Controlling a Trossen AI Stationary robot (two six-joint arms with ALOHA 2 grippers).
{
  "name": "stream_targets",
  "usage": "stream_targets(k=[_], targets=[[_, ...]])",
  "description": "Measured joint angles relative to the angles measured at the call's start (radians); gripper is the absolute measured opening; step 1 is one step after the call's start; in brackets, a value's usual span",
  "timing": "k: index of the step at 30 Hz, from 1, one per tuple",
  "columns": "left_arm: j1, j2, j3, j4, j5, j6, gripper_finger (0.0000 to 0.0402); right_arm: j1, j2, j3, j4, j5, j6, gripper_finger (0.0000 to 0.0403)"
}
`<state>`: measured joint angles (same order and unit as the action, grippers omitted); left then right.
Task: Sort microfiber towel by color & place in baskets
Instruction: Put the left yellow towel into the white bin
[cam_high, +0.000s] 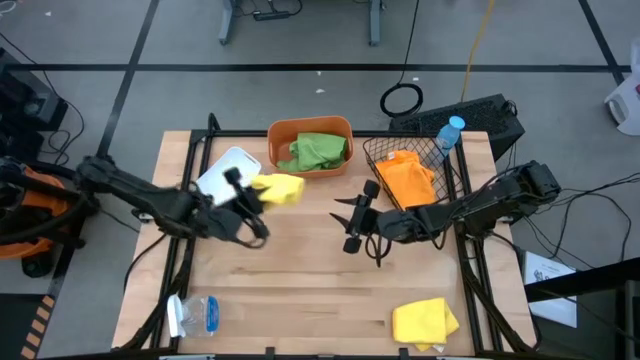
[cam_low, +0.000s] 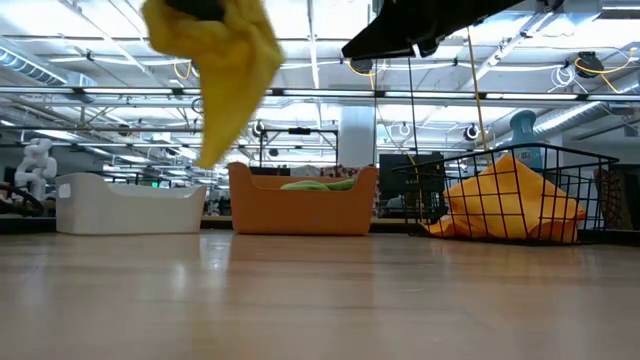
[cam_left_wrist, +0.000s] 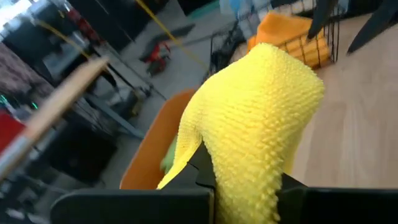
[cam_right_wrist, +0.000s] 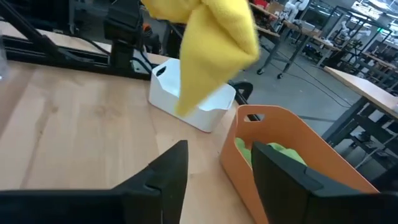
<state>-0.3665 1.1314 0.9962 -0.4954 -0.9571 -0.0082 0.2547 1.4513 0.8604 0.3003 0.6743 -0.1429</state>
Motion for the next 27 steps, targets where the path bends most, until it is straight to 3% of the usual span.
stream_targets(k=[6, 13, 20, 27], targets=[[0.028, -0.186, 0.04, -0.387, 0.094, -0.223, 0.0018, -0.022, 0.0, 0.0, 0.001, 0.0, -0.004, 0.0168], [0.068, -0.251, 0.136, -0.833, 0.147, -0.46, 0.0018, -0.045, 0.0, 0.0, 0.001, 0.0, -0.003, 0.0169], [0.166, -0.24, 0.131, -0.898, 0.197, -0.483, 0.0018, -0.046, 0.0, 0.0, -0.003, 0.003, -0.003, 0.0169], [0.258, -0.205, 0.039, -0.9, 0.228, -0.502, 0.0018, -0.046, 0.0, 0.0, -0.059, 0.004, 0.047, 0.0169]])
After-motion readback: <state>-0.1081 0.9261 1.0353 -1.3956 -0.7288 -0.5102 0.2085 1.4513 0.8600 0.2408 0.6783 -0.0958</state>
